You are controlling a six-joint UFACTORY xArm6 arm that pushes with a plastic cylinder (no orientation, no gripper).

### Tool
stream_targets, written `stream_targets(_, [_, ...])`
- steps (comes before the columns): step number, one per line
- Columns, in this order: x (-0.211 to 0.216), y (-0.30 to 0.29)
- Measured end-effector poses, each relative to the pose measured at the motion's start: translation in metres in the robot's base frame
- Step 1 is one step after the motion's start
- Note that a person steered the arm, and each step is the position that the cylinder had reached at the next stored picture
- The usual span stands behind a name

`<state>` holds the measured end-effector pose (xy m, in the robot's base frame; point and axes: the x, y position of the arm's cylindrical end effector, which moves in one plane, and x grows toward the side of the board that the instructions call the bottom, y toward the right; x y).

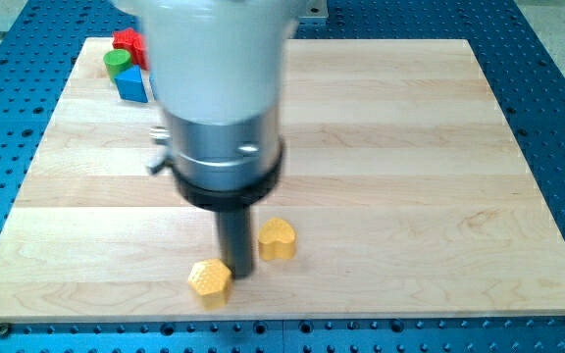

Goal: Push the hexagon into the triangle

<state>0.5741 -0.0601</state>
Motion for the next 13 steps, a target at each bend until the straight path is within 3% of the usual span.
stream_targets(1, [-0.016, -0.03])
stream_targets(3, [0.003, 0.118])
stream_targets(4, [0.045, 0.118])
stream_targets(6, [0.045, 0.056])
stream_targets(8, [0.043, -0.085])
stream_targets(9, [0.003, -0.063])
stream_targets(10, [0.007, -0.009])
stream_targets(11, [-0.028, -0.003])
stream_targets(13, [-0.137, -0.036])
